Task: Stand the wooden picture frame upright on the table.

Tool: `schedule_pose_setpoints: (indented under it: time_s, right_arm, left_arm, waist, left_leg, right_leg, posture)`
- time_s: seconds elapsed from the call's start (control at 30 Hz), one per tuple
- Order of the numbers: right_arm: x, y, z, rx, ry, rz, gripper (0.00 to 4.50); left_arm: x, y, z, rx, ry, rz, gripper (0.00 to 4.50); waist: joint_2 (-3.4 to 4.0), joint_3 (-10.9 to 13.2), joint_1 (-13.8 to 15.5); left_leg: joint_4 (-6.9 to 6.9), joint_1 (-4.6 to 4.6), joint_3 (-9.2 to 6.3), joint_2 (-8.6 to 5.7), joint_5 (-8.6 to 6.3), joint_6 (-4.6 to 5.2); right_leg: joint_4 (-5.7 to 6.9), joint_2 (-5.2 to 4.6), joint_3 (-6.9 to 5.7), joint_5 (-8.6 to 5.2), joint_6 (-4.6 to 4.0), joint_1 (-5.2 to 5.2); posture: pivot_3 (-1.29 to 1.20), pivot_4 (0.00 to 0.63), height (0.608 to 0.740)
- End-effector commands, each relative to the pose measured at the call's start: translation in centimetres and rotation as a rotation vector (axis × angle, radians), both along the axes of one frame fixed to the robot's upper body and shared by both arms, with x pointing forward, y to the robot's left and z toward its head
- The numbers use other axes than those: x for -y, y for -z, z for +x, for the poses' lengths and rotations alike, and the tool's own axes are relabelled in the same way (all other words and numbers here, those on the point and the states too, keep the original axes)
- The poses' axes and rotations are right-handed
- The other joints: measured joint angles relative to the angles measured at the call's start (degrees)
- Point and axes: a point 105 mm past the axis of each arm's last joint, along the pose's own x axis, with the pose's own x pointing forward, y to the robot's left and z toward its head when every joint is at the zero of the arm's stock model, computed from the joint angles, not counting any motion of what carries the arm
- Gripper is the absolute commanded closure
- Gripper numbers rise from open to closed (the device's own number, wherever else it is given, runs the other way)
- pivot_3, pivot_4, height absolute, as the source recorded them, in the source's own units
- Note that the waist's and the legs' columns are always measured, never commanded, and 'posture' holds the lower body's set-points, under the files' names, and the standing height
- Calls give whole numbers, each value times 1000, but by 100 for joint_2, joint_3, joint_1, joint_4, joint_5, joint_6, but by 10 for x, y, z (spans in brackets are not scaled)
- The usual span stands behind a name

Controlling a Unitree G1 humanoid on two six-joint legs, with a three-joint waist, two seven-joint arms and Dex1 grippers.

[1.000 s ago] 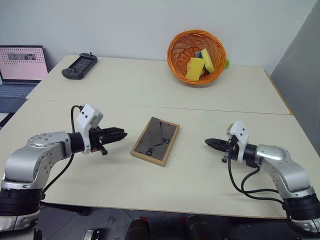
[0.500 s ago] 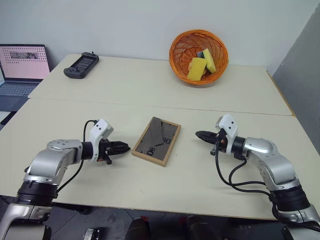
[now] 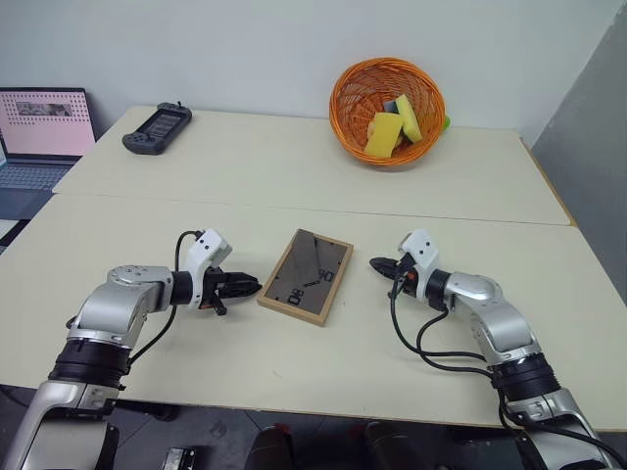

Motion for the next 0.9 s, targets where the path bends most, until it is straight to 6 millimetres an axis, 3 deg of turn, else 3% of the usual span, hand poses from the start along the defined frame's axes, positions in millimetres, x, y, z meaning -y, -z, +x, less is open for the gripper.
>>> schedule_pose_setpoints:
  time_s: [0.03, 0.3, 0.9]
  right_arm:
    - [-13, -15, 8, 63, -12, 21, 4500]
    - [-28, -8, 9, 47, -32, 30, 4500]
    - [-29, -6, 7, 40, -22, 34, 4500]
  left_arm:
    - [5, -7, 1, 31, 26, -7, 3294]
    - [19, 2, 1, 17, 52, -17, 3294]
    - [51, 10, -3, -2, 146, -54, 3294]
  waist:
    - [0, 0, -6]
    - [2, -1, 2]
    - [7, -4, 26]
  left_leg:
    - [0, 0, 0, 0, 0, 0]
    - [1, 0, -8, -1, 0, -1]
    - [3, 0, -21, -6, 1, -1]
  right_leg:
    - [1, 0, 1, 0, 0, 0]
    - [3, -1, -7, 0, 0, 3]
    - [3, -2, -17, 0, 0, 11]
  posture:
    - [0, 150, 740]
    - [0, 150, 740]
    - [0, 150, 740]
